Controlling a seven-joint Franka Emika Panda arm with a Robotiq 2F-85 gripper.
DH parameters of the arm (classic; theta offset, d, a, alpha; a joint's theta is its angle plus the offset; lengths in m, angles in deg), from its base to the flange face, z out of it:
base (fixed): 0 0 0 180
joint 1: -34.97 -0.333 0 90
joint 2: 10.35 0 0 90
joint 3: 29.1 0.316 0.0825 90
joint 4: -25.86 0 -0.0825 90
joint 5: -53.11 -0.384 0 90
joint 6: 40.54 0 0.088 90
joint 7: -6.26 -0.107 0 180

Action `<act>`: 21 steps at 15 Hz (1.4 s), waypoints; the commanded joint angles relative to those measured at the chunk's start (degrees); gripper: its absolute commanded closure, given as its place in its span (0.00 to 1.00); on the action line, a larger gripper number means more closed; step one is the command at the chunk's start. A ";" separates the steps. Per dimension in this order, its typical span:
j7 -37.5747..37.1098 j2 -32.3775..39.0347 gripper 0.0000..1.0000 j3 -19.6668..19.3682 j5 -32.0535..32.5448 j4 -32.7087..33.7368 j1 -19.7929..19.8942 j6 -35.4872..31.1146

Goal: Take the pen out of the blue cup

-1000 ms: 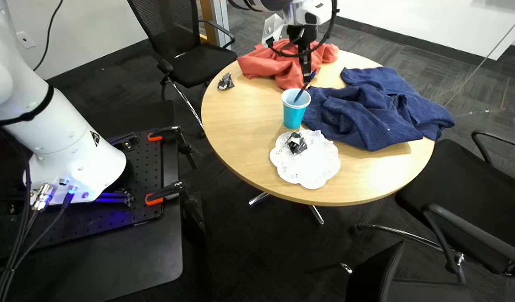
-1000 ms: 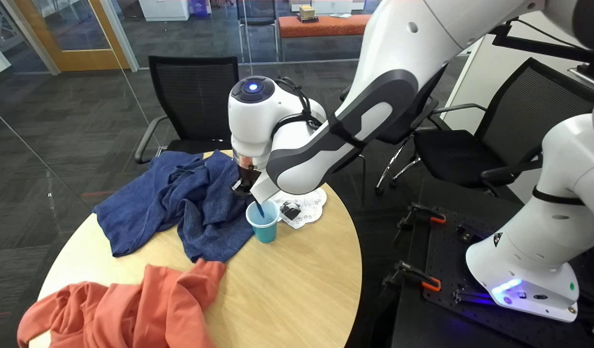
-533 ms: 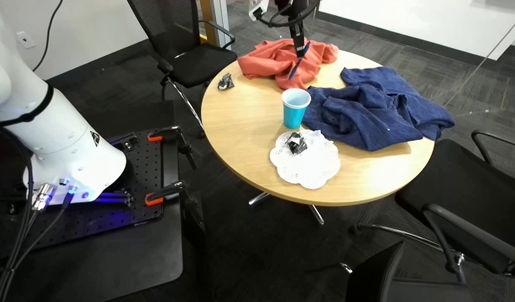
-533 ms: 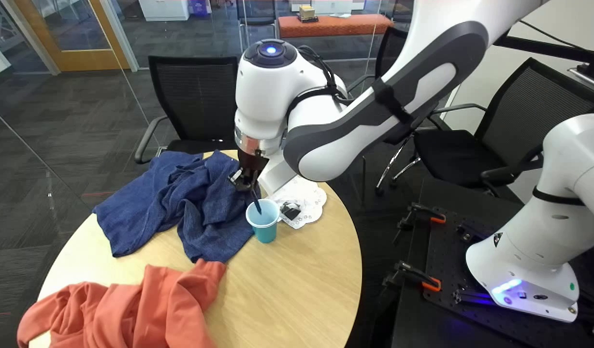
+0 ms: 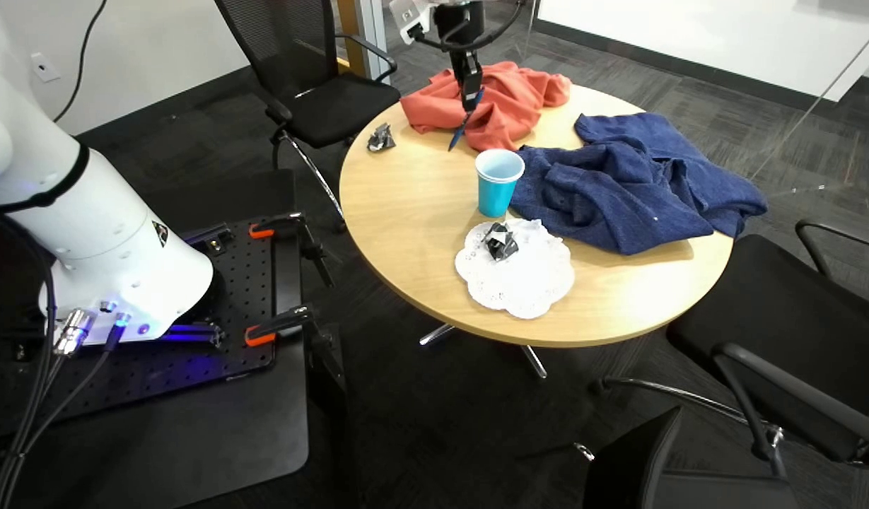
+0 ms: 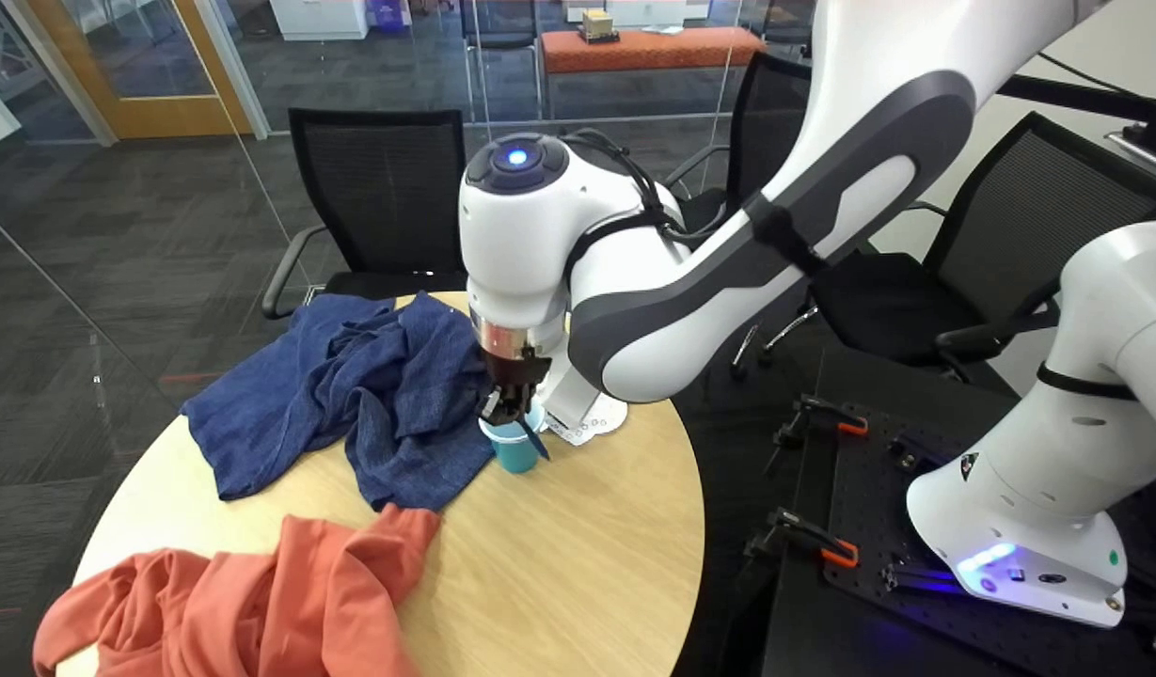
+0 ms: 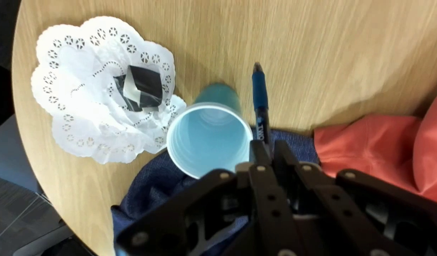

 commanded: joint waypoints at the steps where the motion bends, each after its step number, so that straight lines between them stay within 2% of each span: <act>1: 7.02 1.17 0.97 2.40 -1.55 -0.80 1.40 1.83; 5: 15.54 3.02 0.97 4.59 -2.29 -1.15 1.82 1.84; 9: 21.06 5.85 0.97 5.73 -2.41 0.37 1.85 3.35; 21: 31.53 18.52 0.97 6.99 -1.27 10.92 1.10 12.55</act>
